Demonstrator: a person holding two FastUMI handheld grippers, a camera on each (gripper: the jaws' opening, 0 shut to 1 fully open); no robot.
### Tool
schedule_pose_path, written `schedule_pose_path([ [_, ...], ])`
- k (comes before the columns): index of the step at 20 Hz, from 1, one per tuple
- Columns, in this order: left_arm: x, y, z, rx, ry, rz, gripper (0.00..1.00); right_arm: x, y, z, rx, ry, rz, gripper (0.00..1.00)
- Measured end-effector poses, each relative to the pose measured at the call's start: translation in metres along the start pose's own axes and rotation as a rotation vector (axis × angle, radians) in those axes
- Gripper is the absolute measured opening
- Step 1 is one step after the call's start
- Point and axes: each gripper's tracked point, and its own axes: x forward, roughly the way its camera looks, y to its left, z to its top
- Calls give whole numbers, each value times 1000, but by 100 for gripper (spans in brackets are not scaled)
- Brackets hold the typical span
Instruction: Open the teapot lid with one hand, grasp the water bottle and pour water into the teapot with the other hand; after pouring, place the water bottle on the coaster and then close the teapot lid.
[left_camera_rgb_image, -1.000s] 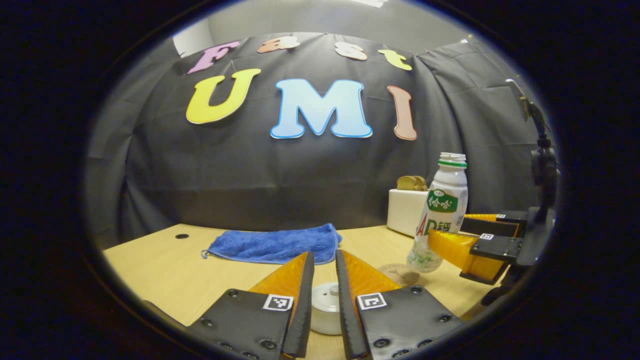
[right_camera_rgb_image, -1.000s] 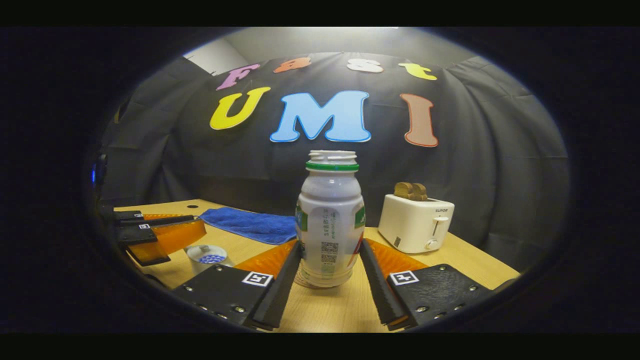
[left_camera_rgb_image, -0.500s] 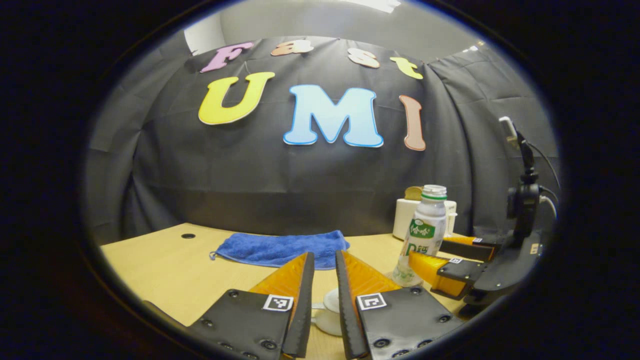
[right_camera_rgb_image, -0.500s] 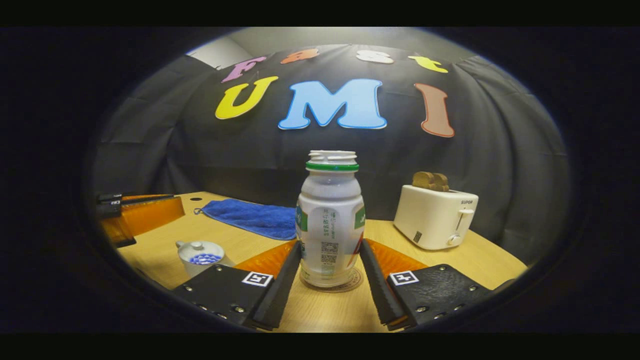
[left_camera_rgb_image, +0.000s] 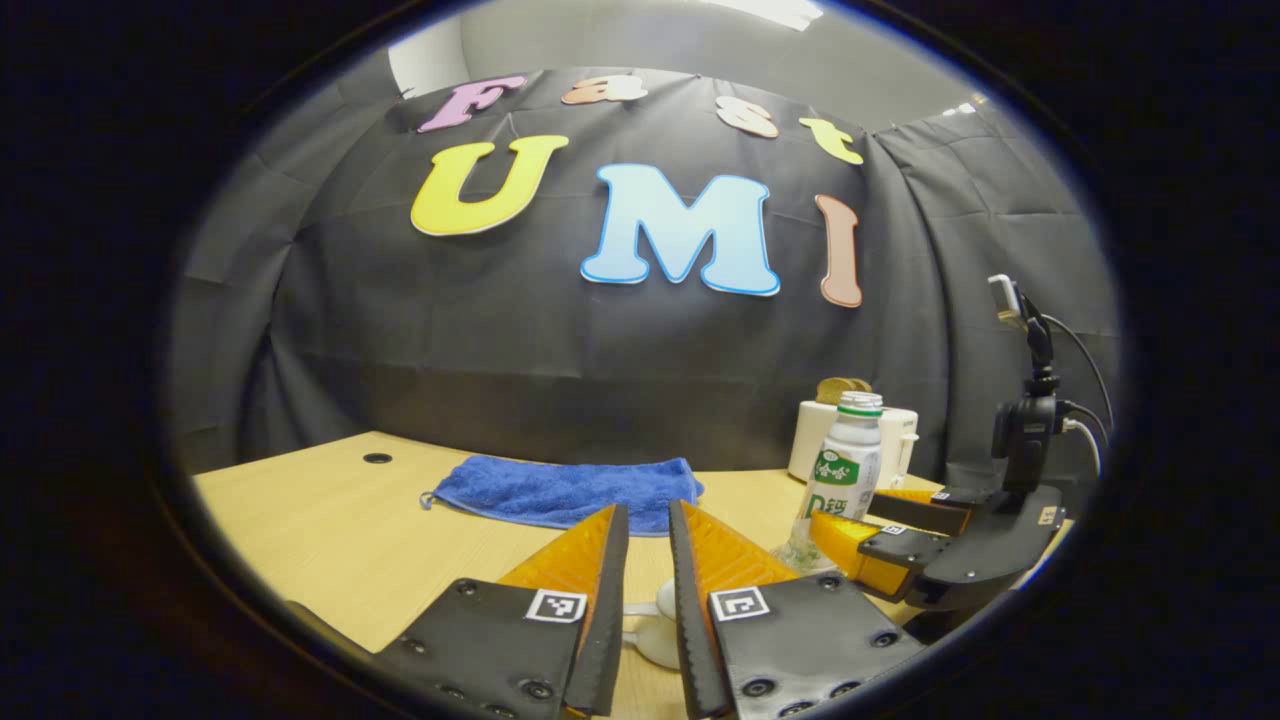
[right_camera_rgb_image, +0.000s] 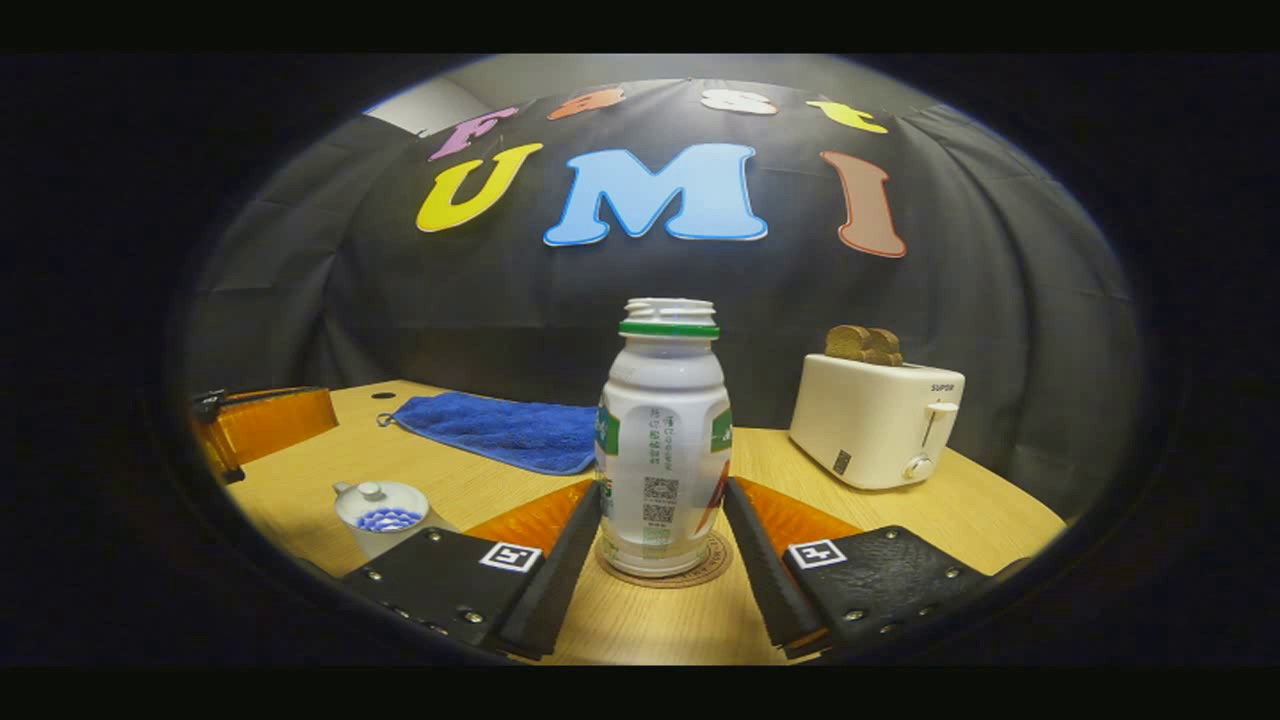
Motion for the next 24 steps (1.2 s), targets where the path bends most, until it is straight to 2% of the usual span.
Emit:
schedule_pose_path([
  [2,0,-2,-2,1,6,-2,31,0,1,3,7,-6,7,77],
  [4,0,-3,-4,5,11,-2,31,0,0,1,1,-5,8,92],
  [5,1,-4,-5,7,14,-3,31,-1,0,0,-1,-4,9,92],
  [6,0,-4,-5,9,15,-2,37,-2,0,0,0,-1,10,92],
  [8,1,-4,-6,13,19,-2,37,-4,-2,-2,8,2,9,92],
  [10,1,-4,-6,18,20,-1,37,-9,-5,2,20,-3,3,97],
  [16,-3,-11,-4,17,20,-13,37,-27,-10,8,44,-20,-17,97],
  [17,-5,-13,-6,13,25,-15,31,-30,-9,8,42,-20,-16,97],
  [22,-25,-21,3,-10,27,-30,31,-58,1,14,45,-33,-4,97],
  [23,-31,-21,5,-9,26,-30,37,-66,1,17,44,-39,-9,97],
  [24,-37,-22,8,-7,26,-29,37,-75,1,21,44,-49,-18,97],
])
